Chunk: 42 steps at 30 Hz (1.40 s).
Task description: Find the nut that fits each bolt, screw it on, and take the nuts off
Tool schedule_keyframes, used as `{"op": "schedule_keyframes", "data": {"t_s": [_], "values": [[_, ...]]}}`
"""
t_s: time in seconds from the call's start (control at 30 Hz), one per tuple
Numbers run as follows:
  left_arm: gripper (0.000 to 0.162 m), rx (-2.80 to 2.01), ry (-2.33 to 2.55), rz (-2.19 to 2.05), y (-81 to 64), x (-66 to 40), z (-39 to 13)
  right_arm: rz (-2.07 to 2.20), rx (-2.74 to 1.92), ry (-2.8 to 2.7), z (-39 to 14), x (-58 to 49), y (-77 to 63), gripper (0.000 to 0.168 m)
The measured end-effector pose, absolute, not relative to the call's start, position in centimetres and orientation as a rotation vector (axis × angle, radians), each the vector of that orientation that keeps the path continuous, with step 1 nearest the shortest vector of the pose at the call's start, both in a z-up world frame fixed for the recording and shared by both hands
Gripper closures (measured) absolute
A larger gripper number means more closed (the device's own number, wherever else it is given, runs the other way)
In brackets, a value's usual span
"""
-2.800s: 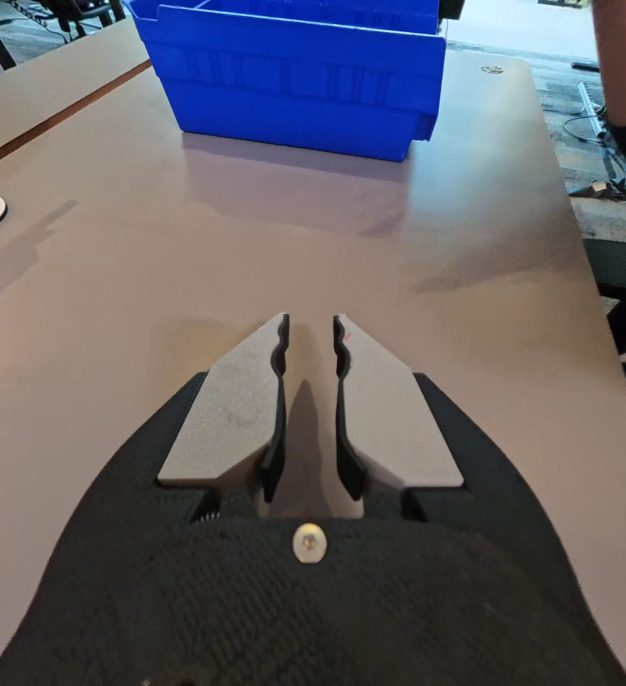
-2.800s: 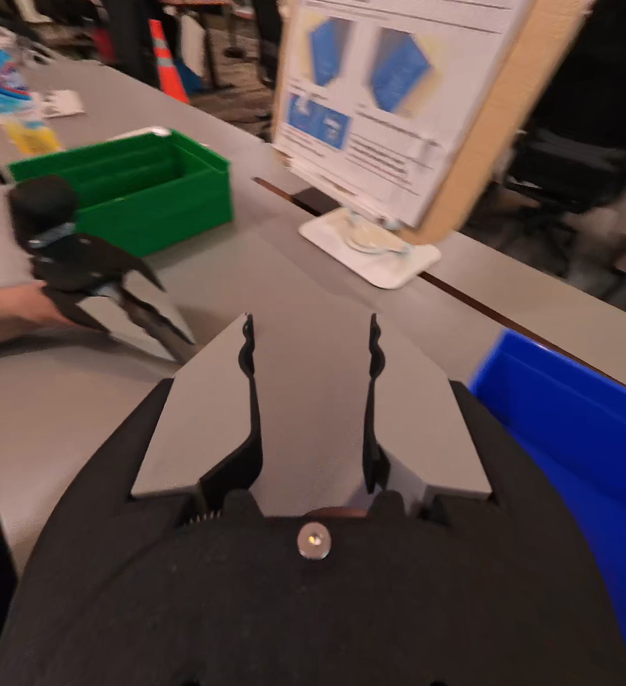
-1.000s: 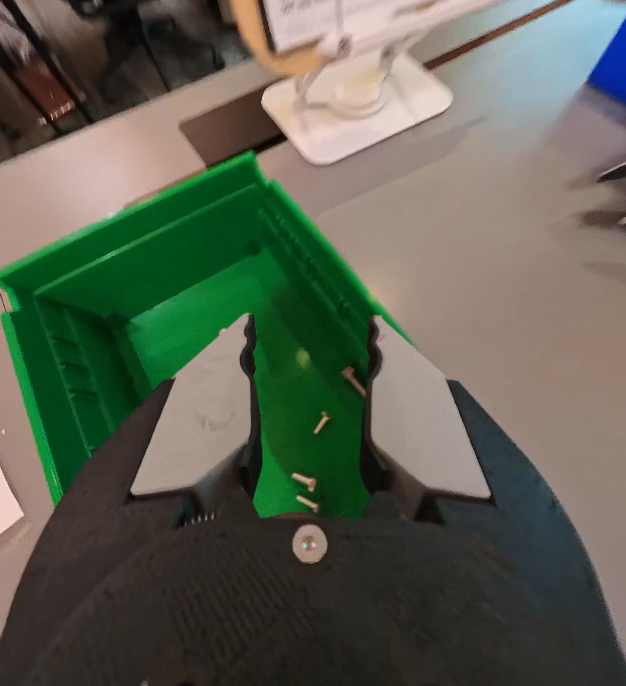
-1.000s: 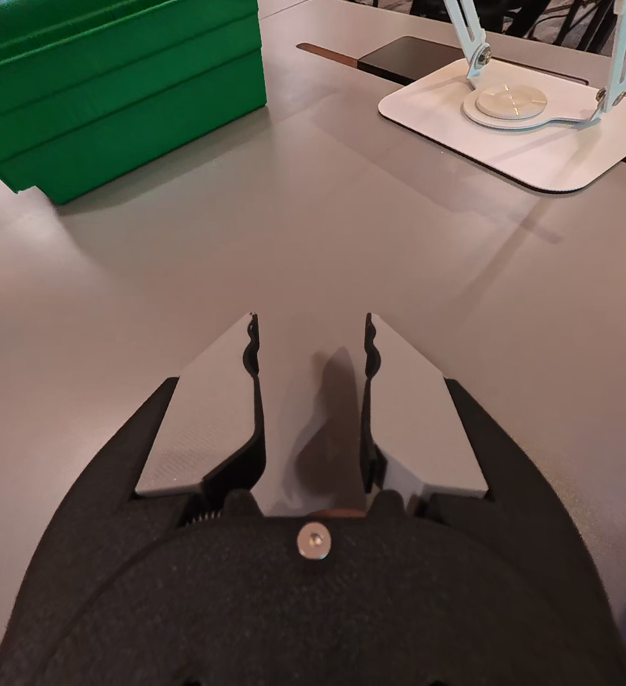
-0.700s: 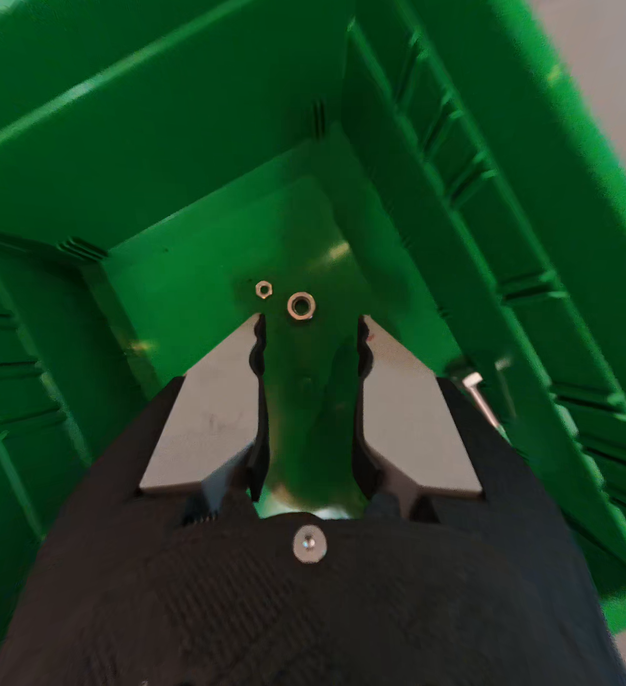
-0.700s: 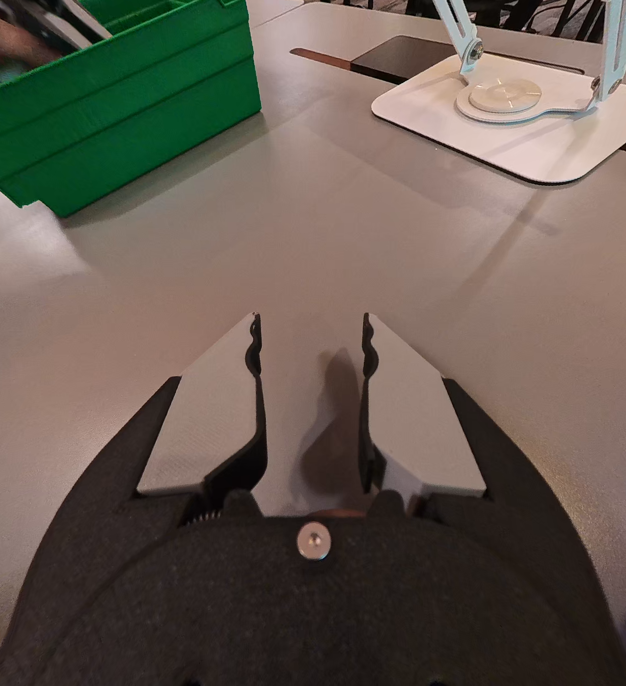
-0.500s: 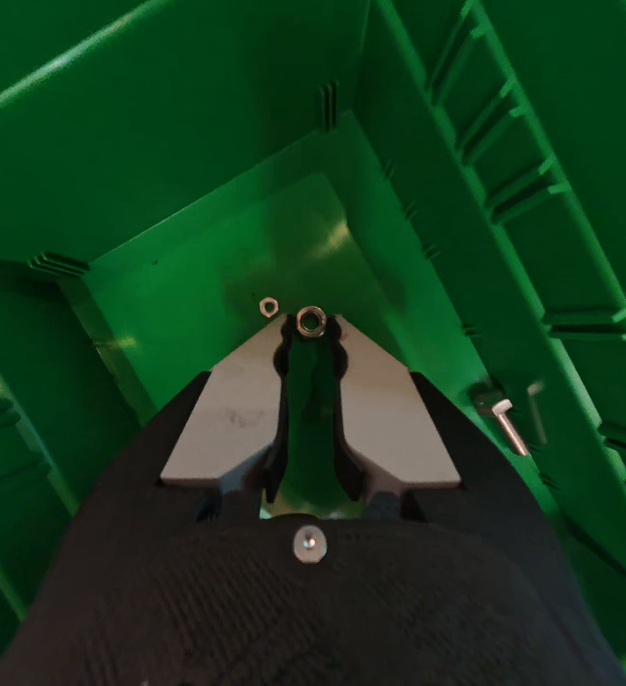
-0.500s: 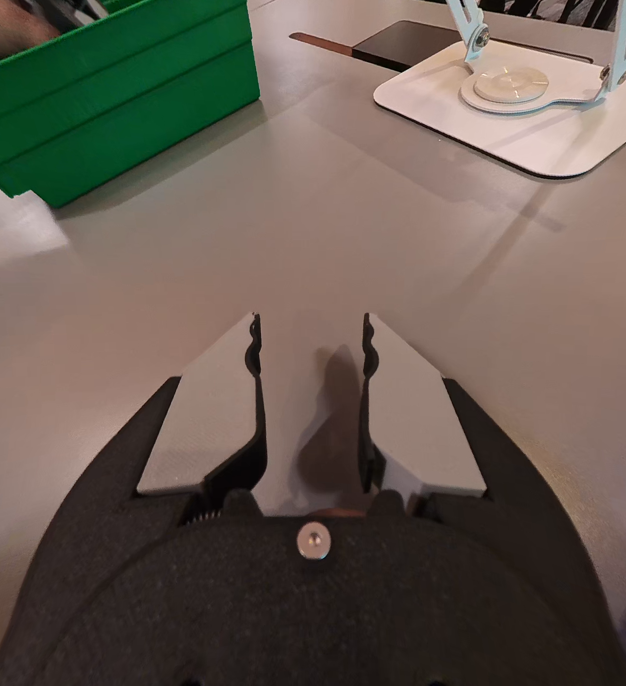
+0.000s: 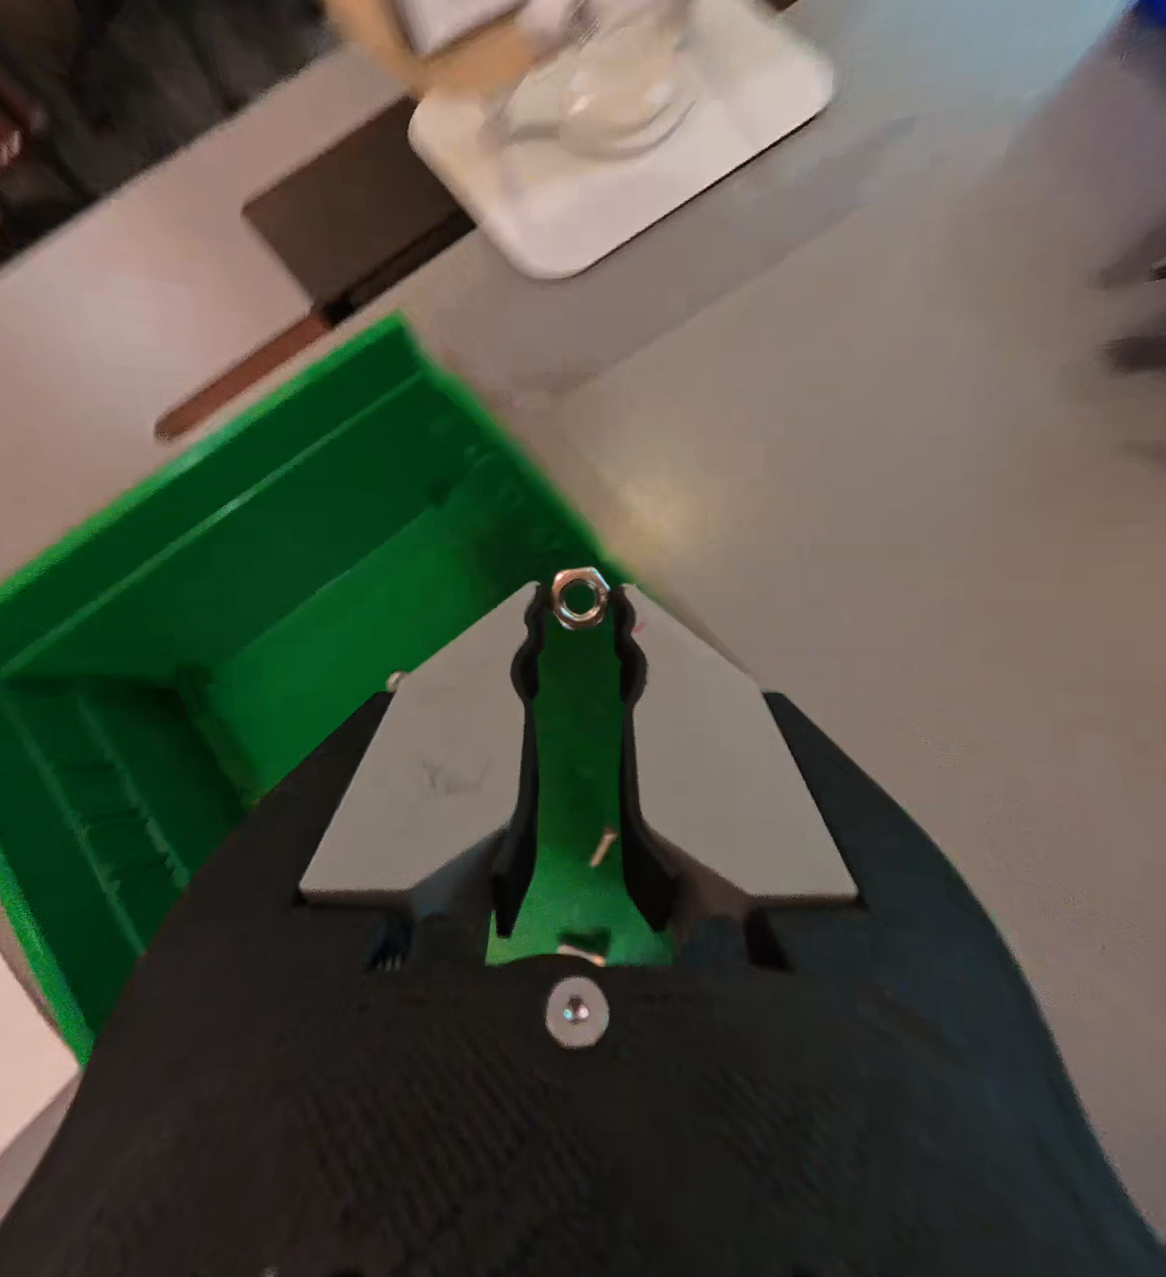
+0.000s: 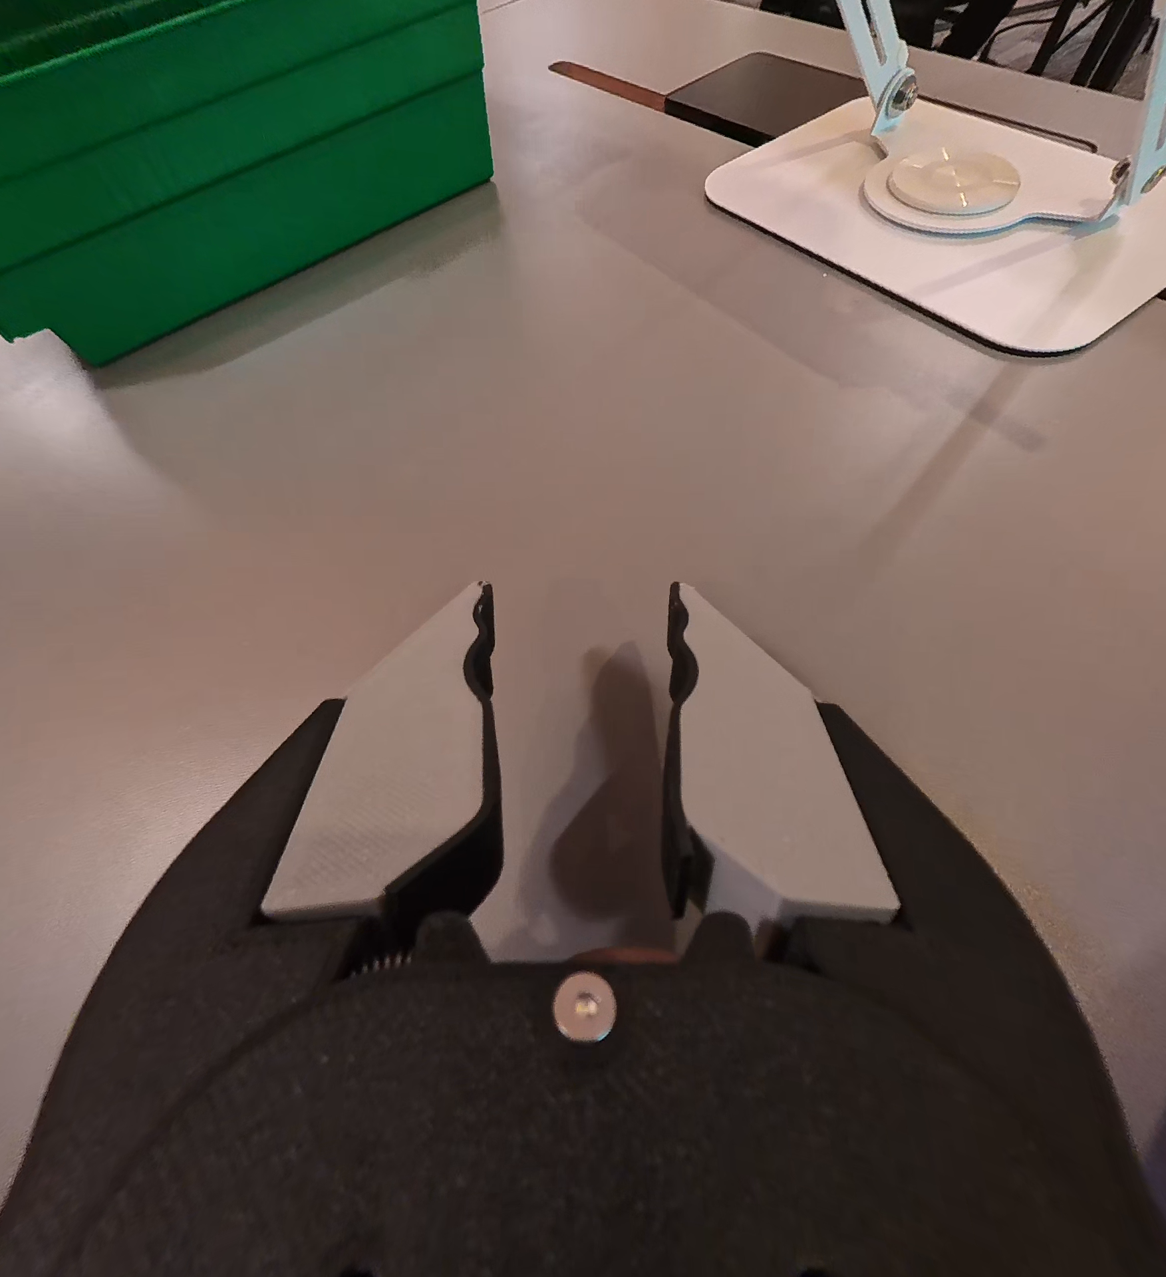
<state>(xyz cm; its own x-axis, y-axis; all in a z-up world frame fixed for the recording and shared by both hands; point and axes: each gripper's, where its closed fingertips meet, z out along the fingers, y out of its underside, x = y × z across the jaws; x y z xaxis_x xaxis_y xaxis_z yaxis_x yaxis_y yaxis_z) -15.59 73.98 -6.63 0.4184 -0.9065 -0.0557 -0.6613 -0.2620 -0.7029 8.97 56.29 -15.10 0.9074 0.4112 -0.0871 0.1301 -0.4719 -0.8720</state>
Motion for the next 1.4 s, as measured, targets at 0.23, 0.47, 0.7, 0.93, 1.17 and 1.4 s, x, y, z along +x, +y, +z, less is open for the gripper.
{"op": "schedule_keyframes", "data": {"t_s": [0.23,0.47,0.7,0.93,1.17,1.4], "values": [[0.145,-1.667,1.709,-0.497,60.7,-4.9,-5.9,0.32,-2.045,-0.395,-14.9,9.0,56.3,0.122],[0.145,-1.766,1.976,-0.576,55.3,1.7,-16.5,0.269,-2.024,-0.361,-14.1,10.3,56.3,0.121],[0.135,-1.825,1.929,-0.611,54.9,2.8,-18.5,0.284,-1.99,-0.345,-13.0,10.4,56.0,0.121],[0.131,-1.658,1.833,-0.599,55.4,-1.5,-10.2,0.285,-1.972,-0.38,-12.6,9.5,55.7,0.12],[0.13,-1.697,1.644,-0.532,62.0,-13.9,-2.5,0.233,-1.98,-0.416,-13.3,9.7,55.9,0.12],[0.13,-1.822,1.569,-0.607,67.6,-18.9,-7.8,0.278,-1.964,-0.374,-13.7,10.2,56.4,0.119]]}}
